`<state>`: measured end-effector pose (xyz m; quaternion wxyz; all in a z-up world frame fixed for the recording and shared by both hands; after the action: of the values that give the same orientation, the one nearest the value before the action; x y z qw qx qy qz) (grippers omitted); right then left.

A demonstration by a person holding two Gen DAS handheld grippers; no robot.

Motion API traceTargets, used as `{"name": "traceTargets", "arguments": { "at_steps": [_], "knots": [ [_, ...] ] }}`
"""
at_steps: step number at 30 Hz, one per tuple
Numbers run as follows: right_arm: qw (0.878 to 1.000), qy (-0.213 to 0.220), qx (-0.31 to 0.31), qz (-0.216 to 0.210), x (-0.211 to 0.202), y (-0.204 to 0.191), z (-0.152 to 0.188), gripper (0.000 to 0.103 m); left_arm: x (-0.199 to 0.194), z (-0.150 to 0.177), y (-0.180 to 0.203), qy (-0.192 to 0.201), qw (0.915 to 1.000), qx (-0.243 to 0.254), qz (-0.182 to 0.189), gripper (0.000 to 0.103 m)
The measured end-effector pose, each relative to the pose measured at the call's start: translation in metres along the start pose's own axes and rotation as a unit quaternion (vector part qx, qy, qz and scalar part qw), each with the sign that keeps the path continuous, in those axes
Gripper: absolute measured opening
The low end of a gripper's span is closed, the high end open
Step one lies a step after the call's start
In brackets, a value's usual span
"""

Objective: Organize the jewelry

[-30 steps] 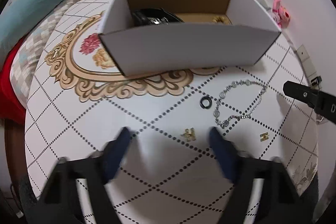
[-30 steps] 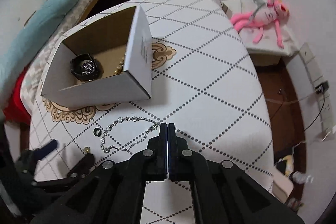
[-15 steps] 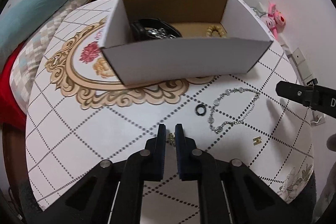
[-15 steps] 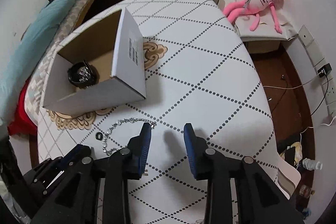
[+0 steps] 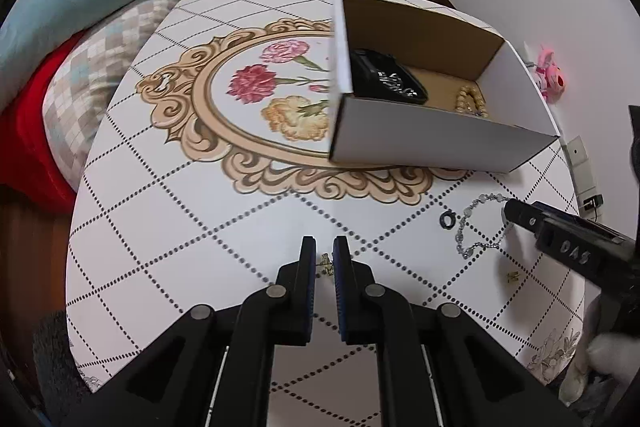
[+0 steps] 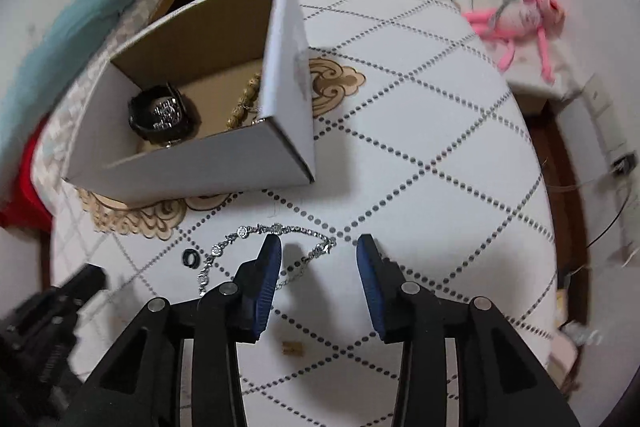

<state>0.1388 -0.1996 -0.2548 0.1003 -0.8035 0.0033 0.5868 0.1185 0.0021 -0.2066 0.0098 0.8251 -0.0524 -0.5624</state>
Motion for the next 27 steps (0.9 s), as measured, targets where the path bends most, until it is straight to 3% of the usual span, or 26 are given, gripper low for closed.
{"name": "traceTargets", "arguments": {
  "at_steps": [1,4,6,11,18,21,22,24,25,26,27],
  "knots": [
    [1.0,-0.001,-0.01,0.011,0.001,-0.003,0.0,0.04,0.0,0.001,-0.001,0.0,1.0,0.0,0.0,0.006],
    [0.998,0.013,-0.038,0.048,0.004,-0.01,0.001,0.01,0.001,0.002,0.0,-0.002,1.0,0.0,0.0,0.006],
    [0.998,0.013,-0.035,0.041,0.004,-0.008,0.001,0.002,0.001,0.002,0.002,-0.002,1.0,0.0,0.002,0.006],
    [1.0,0.024,-0.004,0.0,-0.004,0.001,0.0,0.0,-0.006,-0.002,0.013,0.006,0.9999,0.006,0.011,0.006],
    [0.997,0.055,0.015,-0.059,-0.045,0.007,-0.005,0.0,-0.017,-0.008,0.022,0.016,0.9995,0.012,0.024,0.006],
    [0.993,0.055,0.022,-0.104,-0.056,0.003,-0.006,0.0,-0.014,-0.007,0.019,0.014,0.9997,0.011,0.019,0.006],
    [0.991,0.036,0.009,-0.128,-0.052,-0.004,-0.006,0.0,-0.012,-0.005,0.017,0.011,0.9998,0.009,0.017,0.006],
    [0.991,0.002,-0.014,-0.133,-0.039,-0.019,0.001,0.003,-0.005,0.0,0.012,0.002,0.9999,0.004,0.011,0.006],
    [0.991,-0.008,-0.036,-0.126,-0.035,-0.027,0.005,0.014,-0.001,0.004,0.009,-0.003,1.0,0.001,0.007,0.006],
    [0.992,-0.009,-0.06,-0.114,-0.031,-0.035,0.008,0.035,0.001,0.006,0.005,-0.006,1.0,-0.001,0.004,0.006],
    [0.991,-0.008,-0.089,-0.104,-0.027,-0.045,0.012,0.043,0.004,0.009,0.003,-0.01,0.9999,-0.003,0.001,0.006]
  ]
}}
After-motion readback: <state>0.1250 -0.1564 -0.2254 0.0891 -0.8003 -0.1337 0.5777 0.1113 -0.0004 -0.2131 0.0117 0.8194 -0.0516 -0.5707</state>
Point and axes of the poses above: each gripper's, at about its wrist camera, not at the fingertips, and x roughly the way its jaws point, y to its right, z to its underside, the point moved 6 cm from there along x, roughly the way its jaws point, and after that the axes turned 1 degree about -z, right-handed, at the moved point
